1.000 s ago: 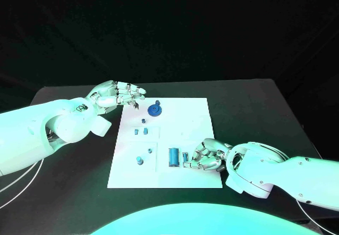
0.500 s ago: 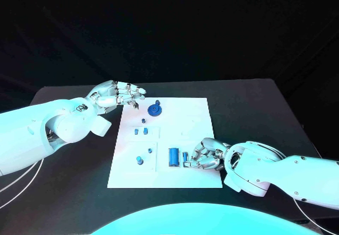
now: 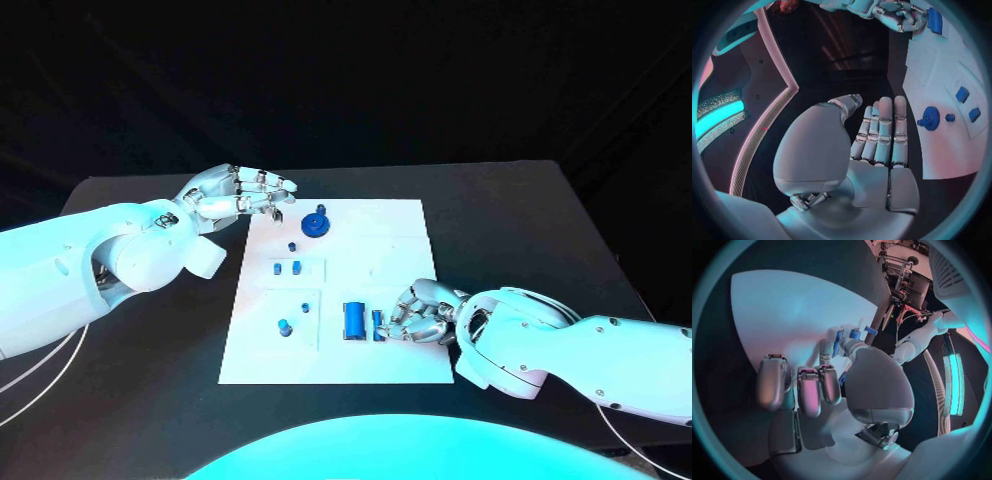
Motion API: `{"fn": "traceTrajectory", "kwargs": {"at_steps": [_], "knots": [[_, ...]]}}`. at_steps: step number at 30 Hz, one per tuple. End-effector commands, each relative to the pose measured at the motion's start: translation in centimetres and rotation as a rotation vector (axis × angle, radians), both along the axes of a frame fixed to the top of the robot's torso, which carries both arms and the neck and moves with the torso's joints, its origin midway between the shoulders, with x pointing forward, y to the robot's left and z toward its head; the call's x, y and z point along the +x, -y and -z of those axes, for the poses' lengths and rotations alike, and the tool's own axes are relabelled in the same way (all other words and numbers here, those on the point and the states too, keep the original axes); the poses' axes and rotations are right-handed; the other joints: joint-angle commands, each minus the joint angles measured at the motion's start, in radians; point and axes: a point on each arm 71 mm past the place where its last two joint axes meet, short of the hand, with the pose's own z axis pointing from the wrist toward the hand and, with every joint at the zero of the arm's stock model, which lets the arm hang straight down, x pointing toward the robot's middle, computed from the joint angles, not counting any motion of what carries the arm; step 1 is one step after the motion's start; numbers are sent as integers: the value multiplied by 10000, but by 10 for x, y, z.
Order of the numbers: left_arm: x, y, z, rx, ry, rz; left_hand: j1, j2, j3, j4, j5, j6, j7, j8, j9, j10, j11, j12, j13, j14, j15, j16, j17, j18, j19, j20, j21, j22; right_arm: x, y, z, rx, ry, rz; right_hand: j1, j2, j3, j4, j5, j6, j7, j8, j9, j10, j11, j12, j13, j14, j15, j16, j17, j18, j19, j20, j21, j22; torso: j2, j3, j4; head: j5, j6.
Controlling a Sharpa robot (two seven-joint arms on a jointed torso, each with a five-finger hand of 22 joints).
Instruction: Assemble the parts on the task board
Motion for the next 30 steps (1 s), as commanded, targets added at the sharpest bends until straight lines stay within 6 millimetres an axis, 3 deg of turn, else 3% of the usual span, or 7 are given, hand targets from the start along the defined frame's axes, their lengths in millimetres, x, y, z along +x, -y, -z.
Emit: {"fn": "traceTrajectory", "kwargs": {"at_steps": [1,9,15,19,23,27,30], "knots": [[-1,2,-1,-138,-5,151,-14,60,-2,82,55,-52,-10,46,3,-51,4,76,-15,-45,-12,39,-16,130,54,1,-68,-20,1,4,-3,-70,278,69,78,-38,-35,11,-12,84,-4,-15,-6,425,-7,28,1734,937,-75,8,2039,-41,230,-74,7,1870,-5,5,5,-1,59],[2,1,-1,-283,101,-142,-19,57,-5,92,53,-53,-10,48,4,-51,4,81,-15,-47,-11,40,-16,129,58,1,-76,-26,21,23,-31,872,863,582,-27,-215,-390,84,55,-303,175,-276,-121,219,139,-278,1505,878,34,-108,1780,37,82,-8,-528,1748,-39,-49,-24,-44,247],[8,1,0,-591,326,-858,-36,27,-22,139,46,-48,-33,73,12,-51,-4,113,-14,-134,-3,6,-33,118,18,12,-161,-72,60,48,-48,3519,1668,1865,856,30,-325,-19,316,-907,512,-824,-336,-756,434,-1626,485,467,284,-937,233,469,-756,213,-3347,1070,-218,-151,-56,-13,608],[12,-1,6,-634,294,-1712,35,47,11,200,40,-58,-26,132,31,-91,8,180,-20,-453,26,-236,-158,112,-102,45,-436,-225,94,69,-52,4798,2489,2947,1411,178,-183,-23,232,-1348,727,-1045,-352,-3190,617,-5485,-2656,-670,433,-3739,-3419,1180,-2337,393,-8700,-773,-330,-194,-82,0,1047],[16,-1,12,-854,269,-2452,80,31,12,231,35,-71,-37,191,49,-128,17,239,-36,-704,62,-512,-327,103,-211,88,-700,-372,122,85,-54,5747,3069,3658,1792,108,113,-89,25,-1746,980,-1310,-443,-4452,859,-7510,-4542,-1903,670,-6938,-6397,1187,-2885,622,-10005,-1879,-418,-199,-77,36,1419],[27,2,19,-1184,246,-3240,115,-12,89,356,32,-158,-33,304,83,-381,120,76,-244,-1493,264,-1770,-971,50,-736,298,-1716,-965,143,91,-51,6488,3260,3491,2157,53,848,-156,-92,-1870,1172,-1625,-644,-5340,1176,-9374,-6282,-3162,1060,-8907,-7074,1131,-3890,980,-11194,-2962,-542,-196,-47,106,1632],[40,6,27,-1460,356,-3913,194,-73,176,462,20,-749,23,232,-68,-691,420,-646,-931,-2080,691,-4157,-2048,65,-1320,862,-4004,-2569,164,88,-48,6989,3470,3213,2079,-169,1494,-371,-229,-1715,1470,-2353,-1026,-4925,1626,-11580,-9266,-4285,1645,-11655,-8465,1194,-5336,1692,-11711,-4977,-683,-176,-33,204,1780]]}}
